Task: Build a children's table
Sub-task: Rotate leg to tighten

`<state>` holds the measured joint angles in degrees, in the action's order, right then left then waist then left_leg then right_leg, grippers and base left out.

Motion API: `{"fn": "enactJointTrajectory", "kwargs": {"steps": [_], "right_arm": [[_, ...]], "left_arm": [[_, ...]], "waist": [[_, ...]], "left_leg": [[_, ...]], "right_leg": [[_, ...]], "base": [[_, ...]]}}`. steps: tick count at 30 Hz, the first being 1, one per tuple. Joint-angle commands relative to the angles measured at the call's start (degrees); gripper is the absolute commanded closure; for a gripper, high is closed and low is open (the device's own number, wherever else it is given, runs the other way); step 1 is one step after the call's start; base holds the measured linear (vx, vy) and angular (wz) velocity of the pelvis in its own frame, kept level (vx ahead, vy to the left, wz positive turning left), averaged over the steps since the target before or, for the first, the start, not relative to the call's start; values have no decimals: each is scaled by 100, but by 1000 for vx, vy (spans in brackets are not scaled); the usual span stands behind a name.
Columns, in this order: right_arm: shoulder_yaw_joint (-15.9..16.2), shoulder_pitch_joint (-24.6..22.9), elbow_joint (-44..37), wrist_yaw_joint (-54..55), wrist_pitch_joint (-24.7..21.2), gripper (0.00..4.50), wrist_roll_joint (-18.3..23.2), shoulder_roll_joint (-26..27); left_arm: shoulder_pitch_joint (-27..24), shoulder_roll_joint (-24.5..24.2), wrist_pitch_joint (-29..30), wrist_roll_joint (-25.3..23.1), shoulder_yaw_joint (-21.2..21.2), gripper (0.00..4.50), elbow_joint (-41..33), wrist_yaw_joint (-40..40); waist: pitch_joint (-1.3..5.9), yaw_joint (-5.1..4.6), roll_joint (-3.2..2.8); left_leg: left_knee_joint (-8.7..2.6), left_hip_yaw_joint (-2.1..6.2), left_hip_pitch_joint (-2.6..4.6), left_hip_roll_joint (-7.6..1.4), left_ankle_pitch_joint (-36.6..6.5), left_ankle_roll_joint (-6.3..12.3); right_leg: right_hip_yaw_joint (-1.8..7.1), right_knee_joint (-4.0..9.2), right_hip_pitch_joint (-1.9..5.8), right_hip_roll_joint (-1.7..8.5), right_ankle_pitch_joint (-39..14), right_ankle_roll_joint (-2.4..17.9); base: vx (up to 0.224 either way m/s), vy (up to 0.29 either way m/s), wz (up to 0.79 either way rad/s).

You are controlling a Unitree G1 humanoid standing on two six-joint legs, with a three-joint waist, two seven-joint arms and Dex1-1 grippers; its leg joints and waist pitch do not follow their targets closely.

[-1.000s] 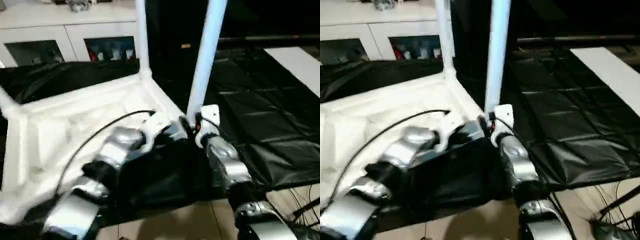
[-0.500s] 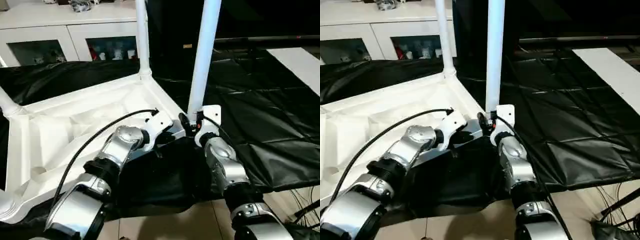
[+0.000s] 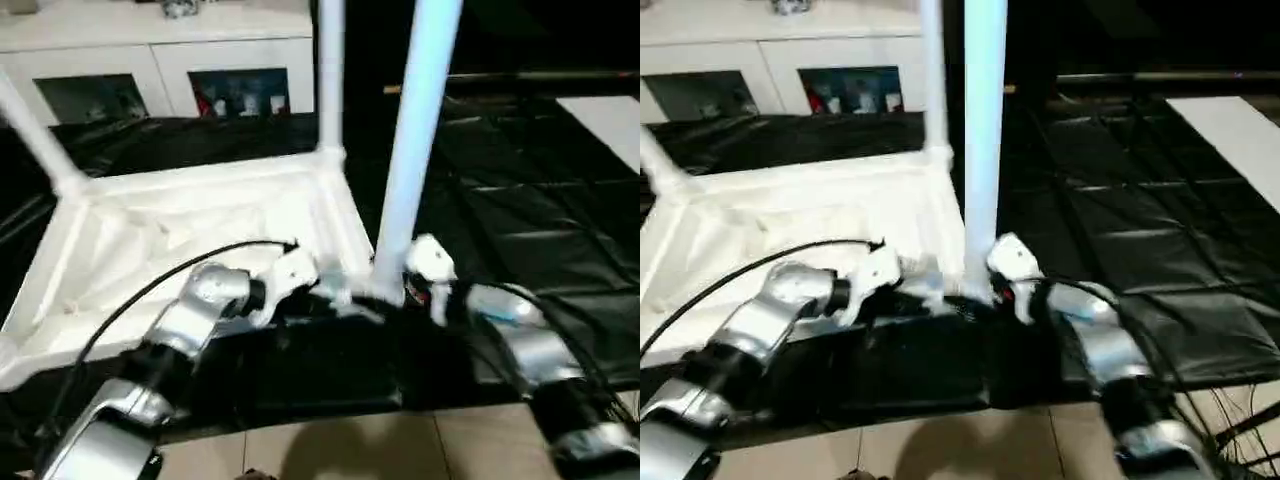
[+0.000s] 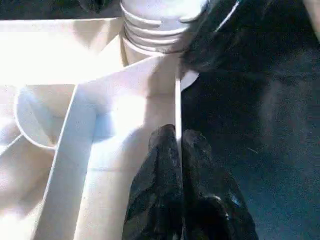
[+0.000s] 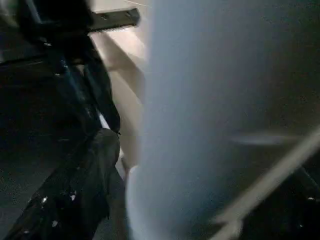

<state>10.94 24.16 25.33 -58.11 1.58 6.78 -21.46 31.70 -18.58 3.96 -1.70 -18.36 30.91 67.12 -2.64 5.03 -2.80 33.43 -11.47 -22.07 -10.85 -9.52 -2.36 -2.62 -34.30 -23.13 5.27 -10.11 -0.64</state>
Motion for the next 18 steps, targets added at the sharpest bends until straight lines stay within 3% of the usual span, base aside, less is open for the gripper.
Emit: {"fn": "enactJointTrajectory", "kwargs": {"steps": [1, 5, 13, 18], "right_arm": [[72, 6, -228, -413, -142, 72, 235, -118], [162, 105, -208, -1077, -102, 72, 356, -409], [235, 145, -238, -1728, -263, 72, 467, -658], [228, 193, -105, -1744, -320, 117, 454, -601]], "left_arm": [[-186, -21, 154, 211, -227, 450, -277, 498], [-328, -251, 307, 313, -307, 450, -703, 915], [-277, -289, 348, 272, -271, 450, -685, 816], [-271, -311, 368, 273, -273, 450, -694, 789]], "waist": [[347, 5, 86], [329, 13, 82], [346, 43, 113], [352, 48, 120]], "left_leg": [[-404, 100, 110, -262, -1585, 363], [-418, 103, 122, -255, -1794, 248], [-396, 102, 110, -247, -1583, 277], [-385, 100, 109, -246, -1504, 308]], "right_leg": [[181, 389, 231, 281, -1290, 1418], [185, 418, 199, 276, -1610, 1365], [190, 398, 221, 282, -1438, 1371], [183, 397, 217, 282, -1420, 1381]], "base": [[0, 0, 0], [0, 0, 0], [0, 0, 0], [0, 0, 0]]}}
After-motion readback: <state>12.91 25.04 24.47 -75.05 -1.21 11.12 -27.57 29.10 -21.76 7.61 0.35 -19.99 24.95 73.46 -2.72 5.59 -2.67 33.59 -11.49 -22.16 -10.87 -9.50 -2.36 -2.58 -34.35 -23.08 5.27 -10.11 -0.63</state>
